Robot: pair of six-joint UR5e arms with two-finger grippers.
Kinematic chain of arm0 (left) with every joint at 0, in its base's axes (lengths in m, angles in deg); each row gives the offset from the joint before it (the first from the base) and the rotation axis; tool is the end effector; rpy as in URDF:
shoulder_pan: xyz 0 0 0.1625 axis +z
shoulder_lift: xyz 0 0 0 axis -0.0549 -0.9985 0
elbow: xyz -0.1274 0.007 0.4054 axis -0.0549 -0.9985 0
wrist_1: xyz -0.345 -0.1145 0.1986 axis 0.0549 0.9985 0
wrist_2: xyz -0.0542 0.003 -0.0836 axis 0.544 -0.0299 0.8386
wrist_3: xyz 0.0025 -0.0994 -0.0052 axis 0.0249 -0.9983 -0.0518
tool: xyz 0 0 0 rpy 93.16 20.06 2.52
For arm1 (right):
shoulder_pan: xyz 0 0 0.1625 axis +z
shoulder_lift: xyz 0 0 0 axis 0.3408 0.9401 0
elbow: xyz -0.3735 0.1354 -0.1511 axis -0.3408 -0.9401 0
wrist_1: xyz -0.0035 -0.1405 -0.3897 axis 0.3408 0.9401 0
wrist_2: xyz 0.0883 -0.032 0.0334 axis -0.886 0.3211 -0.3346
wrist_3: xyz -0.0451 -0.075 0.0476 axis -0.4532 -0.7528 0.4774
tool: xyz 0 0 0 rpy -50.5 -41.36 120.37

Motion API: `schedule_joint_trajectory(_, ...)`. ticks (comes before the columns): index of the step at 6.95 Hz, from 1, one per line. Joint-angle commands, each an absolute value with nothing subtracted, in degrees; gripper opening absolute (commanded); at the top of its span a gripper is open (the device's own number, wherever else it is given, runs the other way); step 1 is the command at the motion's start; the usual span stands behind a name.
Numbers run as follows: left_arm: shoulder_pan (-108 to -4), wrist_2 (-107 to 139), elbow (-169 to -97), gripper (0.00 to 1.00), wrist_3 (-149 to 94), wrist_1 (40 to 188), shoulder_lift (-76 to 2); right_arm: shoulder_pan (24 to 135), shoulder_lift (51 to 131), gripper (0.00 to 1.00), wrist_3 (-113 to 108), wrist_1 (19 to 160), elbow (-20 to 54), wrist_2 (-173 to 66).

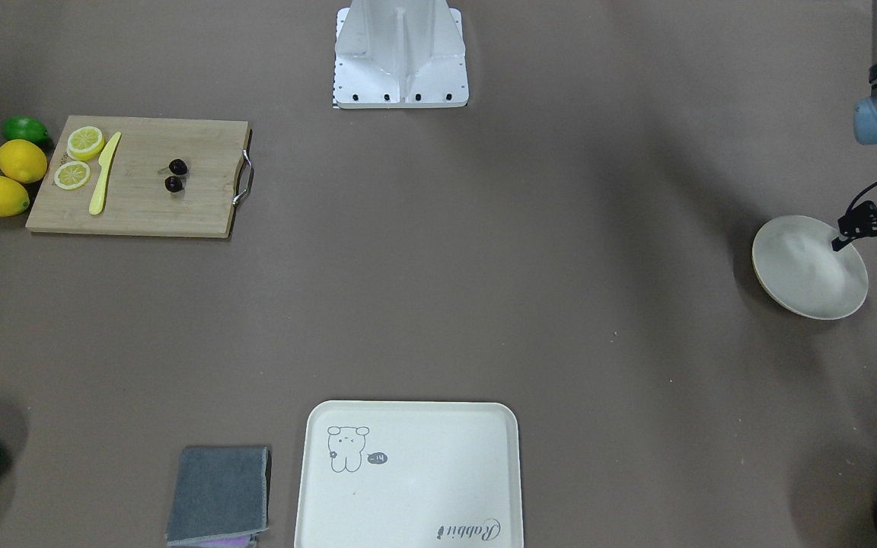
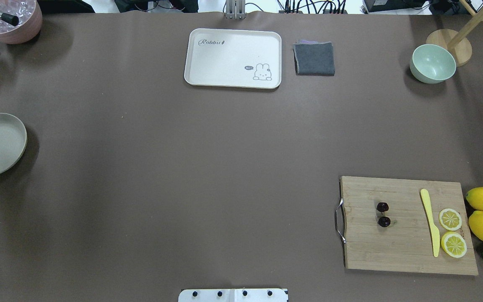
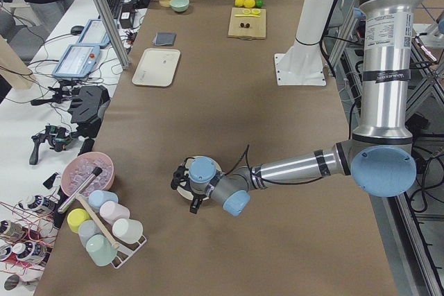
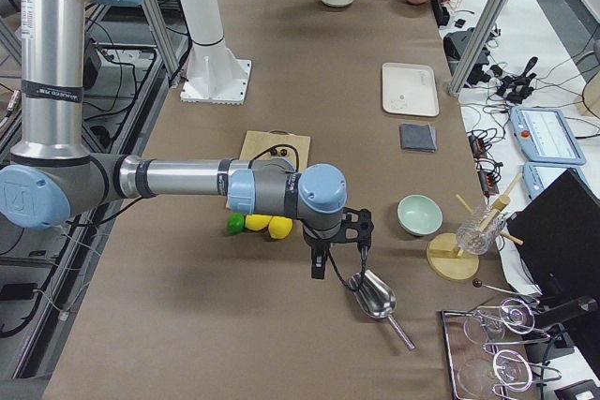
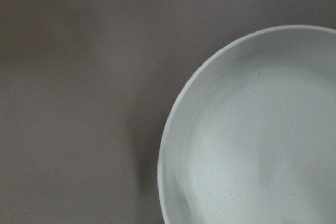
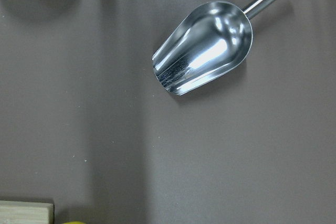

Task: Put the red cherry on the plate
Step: 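Grasp the white plate rim with the left gripper and drag it inward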

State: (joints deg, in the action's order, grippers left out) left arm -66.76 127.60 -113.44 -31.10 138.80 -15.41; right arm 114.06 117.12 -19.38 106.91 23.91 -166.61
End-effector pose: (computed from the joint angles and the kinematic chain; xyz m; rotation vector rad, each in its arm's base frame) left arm 0.1017 -0.4679 0.7378 0.2403 0.8604 0.2302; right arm 0.0933 -0.4384 0.6322 0.0233 -0.8057 0.0633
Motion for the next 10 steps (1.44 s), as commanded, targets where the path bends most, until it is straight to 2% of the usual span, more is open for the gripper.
schedule_joint_trajectory(1,-65.5,127.53,-112.87,0.4,-31.09,138.74,-15.53,114.06,116.98,1.0,-19.38,106.89,23.97,-166.58)
schedule_joint_trajectory(2,-65.5,127.61,-112.61,0.0,-30.83,138.82,-15.44,114.06,116.98,1.0,-19.38,106.89,23.97,-166.58)
schedule_joint_trajectory(6,-68.73,128.05,-113.13,0.0,-31.44,136.82,-18.15,114.14,117.06,1.0,-19.38,106.89,24.58,-166.58)
schedule_joint_trajectory(8,-75.05,132.51,-115.23,0.0,-31.26,125.08,-25.25,114.23,117.07,1.0,-19.38,106.97,25.2,-166.76)
schedule_joint_trajectory(10,-76.48,134.45,-117.25,0.0,-31.35,118.02,-29.05,114.23,117.07,1.0,-19.38,106.98,25.11,-167.28)
